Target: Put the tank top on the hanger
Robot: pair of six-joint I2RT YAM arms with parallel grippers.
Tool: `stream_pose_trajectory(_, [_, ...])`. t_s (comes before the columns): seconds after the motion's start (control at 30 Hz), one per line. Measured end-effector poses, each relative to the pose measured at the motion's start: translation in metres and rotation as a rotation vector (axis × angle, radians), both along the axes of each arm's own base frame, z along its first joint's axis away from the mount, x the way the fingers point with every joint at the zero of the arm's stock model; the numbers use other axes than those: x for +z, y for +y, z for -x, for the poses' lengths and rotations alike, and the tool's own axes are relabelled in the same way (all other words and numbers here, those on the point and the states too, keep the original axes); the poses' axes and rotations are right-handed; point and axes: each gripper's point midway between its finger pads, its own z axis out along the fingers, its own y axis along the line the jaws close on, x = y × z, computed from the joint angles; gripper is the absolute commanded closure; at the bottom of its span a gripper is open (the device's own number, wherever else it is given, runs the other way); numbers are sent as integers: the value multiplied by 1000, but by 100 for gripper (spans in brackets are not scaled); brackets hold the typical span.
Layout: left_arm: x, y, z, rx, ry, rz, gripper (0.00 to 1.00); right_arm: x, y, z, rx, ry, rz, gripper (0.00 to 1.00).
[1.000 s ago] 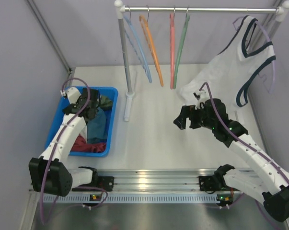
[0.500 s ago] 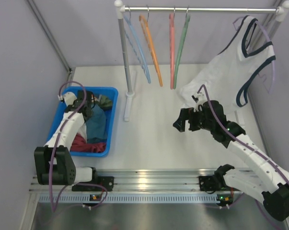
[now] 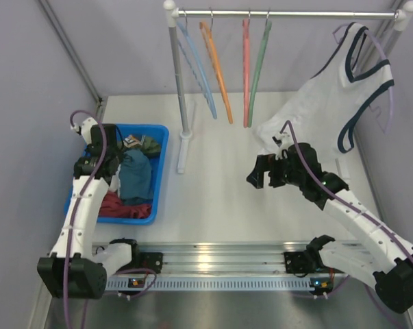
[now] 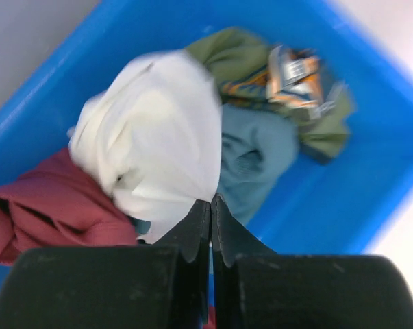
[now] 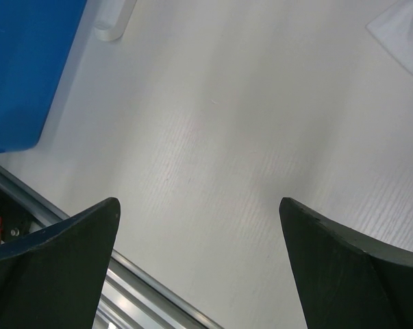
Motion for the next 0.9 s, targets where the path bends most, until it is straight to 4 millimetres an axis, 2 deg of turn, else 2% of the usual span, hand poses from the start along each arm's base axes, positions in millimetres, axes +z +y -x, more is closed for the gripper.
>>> stream_pose_trajectory(0.17, [83, -21, -4, -122, -215, 36, 100, 1, 1, -3, 1, 5, 6, 0])
stream_pose_trajectory(0.37, [147, -50, -1, -265, -361, 59, 100, 13, 5, -10, 1, -15, -4, 0])
stream_pose_trajectory(0.57, [225, -70, 7, -388, -532, 76, 100, 19, 5, -12, -3, -28, -9, 0])
stream_pose_trajectory(0.73, [269, -94, 17, -526, -632, 118, 100, 19, 4, -13, -10, -30, -5, 0])
stream_pose_trajectory(0.9, [286, -120, 22, -664, -664, 181, 100, 26, 1, -16, -29, -55, -3, 0])
